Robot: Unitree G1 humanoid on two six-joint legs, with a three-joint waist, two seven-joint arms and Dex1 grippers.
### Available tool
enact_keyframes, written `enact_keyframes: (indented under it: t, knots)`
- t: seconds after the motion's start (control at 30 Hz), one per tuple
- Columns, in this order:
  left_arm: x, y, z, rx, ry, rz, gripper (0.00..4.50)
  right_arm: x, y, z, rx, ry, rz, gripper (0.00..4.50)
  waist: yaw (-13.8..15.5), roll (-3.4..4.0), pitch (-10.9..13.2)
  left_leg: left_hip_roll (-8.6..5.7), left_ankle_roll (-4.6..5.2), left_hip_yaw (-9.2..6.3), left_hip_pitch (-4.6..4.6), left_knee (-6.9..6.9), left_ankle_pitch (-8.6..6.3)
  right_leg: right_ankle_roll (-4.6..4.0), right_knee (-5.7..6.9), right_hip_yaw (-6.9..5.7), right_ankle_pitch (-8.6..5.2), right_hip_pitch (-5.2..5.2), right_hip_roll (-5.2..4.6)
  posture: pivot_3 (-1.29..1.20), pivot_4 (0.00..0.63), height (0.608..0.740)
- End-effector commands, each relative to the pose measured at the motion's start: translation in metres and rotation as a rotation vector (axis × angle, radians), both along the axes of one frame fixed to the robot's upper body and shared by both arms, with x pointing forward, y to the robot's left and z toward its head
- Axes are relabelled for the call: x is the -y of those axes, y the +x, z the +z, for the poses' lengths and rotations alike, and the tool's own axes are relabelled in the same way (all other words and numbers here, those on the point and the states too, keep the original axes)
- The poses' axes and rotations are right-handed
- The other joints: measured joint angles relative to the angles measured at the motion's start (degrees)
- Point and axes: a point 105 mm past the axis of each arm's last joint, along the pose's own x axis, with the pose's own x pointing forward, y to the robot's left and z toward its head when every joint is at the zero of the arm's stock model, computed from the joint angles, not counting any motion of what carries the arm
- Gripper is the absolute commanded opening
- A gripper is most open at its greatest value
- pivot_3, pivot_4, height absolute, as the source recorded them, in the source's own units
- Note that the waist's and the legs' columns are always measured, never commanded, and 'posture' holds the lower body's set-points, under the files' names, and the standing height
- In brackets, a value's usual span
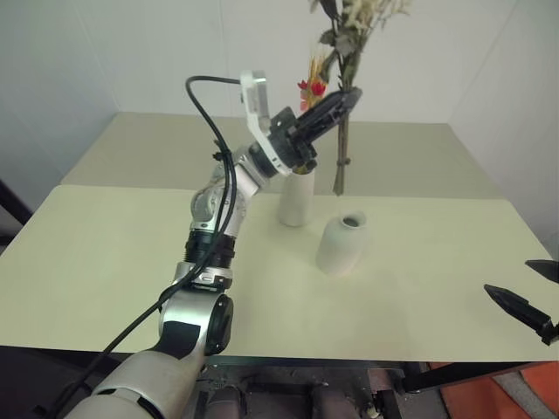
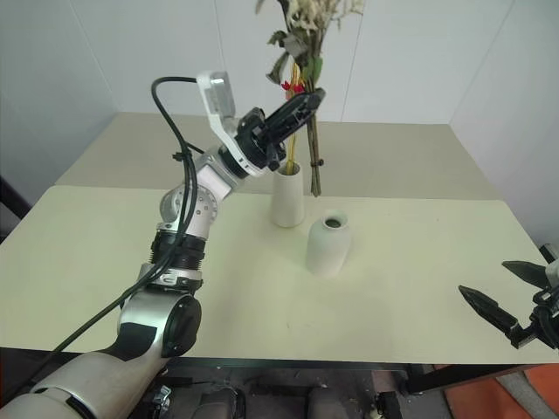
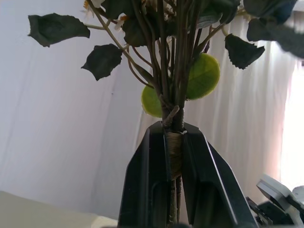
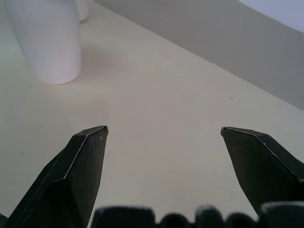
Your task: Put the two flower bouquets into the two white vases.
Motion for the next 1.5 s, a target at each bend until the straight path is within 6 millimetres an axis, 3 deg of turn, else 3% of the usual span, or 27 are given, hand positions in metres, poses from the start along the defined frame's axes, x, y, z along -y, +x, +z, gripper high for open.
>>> enact_keyframes:
  t: [0.03, 0.7, 1.27, 1.3, 1.5]
  knots:
    - [0.008, -0.009, 0.01, 0.087, -0.005, -0.031, 0.09, 0.0, -0.003, 0.016, 0.081, -0.049, -0.026, 4.5, 0.1, 0.0, 0.0, 0.0, 0.0, 0.0, 0.0, 0.0, 0.0, -0.01, 0.0, 0.0, 0.0, 0.0, 0.0, 0.0, 0.15, 0.74]
    - [0.026, -0.001, -0.014, 0.05, -0.052, -0.089, 0.09, 0.0, -0.003, 0.026, 0.14, -0.063, -0.076, 4.5, 0.3, 0.0, 0.0, -0.02, 0.02, -0.03, -0.06, 0.0, -0.01, 0.03, -0.02, 0.0, -0.02, -0.01, -0.01, 0.0, 0.15, 0.74]
    - [0.034, 0.006, -0.05, 0.049, 0.043, -0.041, 0.09, 0.0, -0.001, 0.023, 0.147, -0.064, -0.087, 4.5, 0.3, 0.0, 0.0, -0.02, 0.02, -0.04, -0.08, 0.0, -0.01, 0.02, -0.03, -0.01, -0.03, -0.03, -0.01, 0.0, 0.15, 0.74]
    - [0.034, 0.005, -0.052, 0.058, 0.046, -0.04, 0.83, 0.0, -0.001, 0.023, 0.146, -0.064, -0.087, 4.5, 0.3, 0.0, 0.0, -0.02, 0.02, -0.04, -0.08, 0.0, -0.02, 0.02, -0.03, -0.01, -0.03, -0.03, -0.01, 0.0, 0.15, 0.74]
    - [0.032, -0.002, -0.062, 0.128, 0.147, -0.058, 2.71, 0.002, 0.0, 0.023, 0.137, -0.073, -0.088, 4.5, 0.3, 0.01, 0.0, -0.02, 0.02, -0.04, -0.08, 0.0, -0.01, 0.02, -0.02, 0.0, -0.03, -0.03, -0.01, 0.0, 0.15, 0.74]
